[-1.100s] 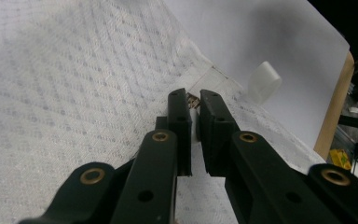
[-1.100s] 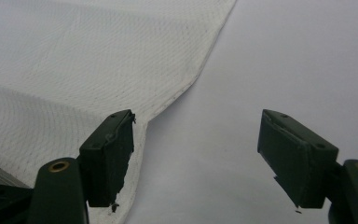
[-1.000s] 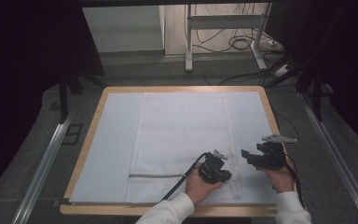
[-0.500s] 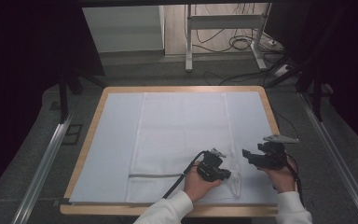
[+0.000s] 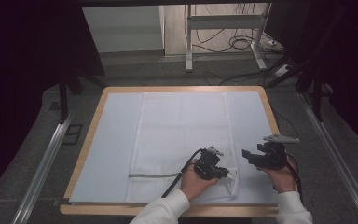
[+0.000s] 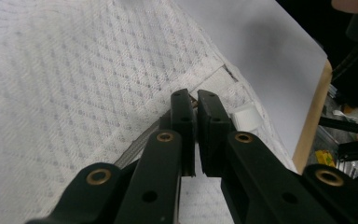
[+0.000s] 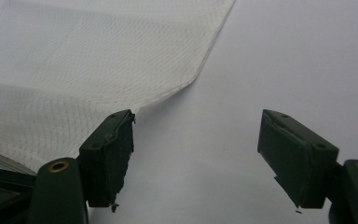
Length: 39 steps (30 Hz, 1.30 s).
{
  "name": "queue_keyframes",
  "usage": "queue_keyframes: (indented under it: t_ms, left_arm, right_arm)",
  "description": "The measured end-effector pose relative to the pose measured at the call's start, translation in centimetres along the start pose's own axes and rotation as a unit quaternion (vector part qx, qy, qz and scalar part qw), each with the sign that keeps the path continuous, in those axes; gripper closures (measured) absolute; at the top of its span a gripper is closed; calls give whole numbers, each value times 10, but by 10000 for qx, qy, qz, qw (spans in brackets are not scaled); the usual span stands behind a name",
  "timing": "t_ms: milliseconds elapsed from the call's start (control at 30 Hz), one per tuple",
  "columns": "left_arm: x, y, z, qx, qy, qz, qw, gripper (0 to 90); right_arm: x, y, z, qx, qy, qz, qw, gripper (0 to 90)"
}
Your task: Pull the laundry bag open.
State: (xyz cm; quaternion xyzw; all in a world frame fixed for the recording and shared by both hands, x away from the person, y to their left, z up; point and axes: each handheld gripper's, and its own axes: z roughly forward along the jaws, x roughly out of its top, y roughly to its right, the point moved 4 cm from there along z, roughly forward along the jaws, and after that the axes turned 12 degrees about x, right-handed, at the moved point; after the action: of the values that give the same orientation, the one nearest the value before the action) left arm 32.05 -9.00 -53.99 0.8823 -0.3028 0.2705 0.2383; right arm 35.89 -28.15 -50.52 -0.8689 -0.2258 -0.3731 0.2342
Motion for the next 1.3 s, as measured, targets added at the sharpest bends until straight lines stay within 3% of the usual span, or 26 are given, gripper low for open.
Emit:
queue_keyframes:
  t_ms: [433, 833, 1067, 1300]
  left_arm:
    - [1, -1, -9, -76, 38, 9, 10000, 867]
    - [3, -13, -34, -96, 205, -22, 9997, 867]
    - [0, -20, -39, -143, 231, -131, 9995, 867]
    - [-2, -26, -40, -182, 224, -202, 9994, 867]
  right_arm:
    - [0, -1, 0, 144, -21, 131, 9998, 253]
    - [1, 0, -3, 203, 30, 272, 9994, 250]
    - [3, -3, -3, 354, 88, 460, 9983, 241]
    - [3, -4, -2, 366, 26, 421, 9984, 242]
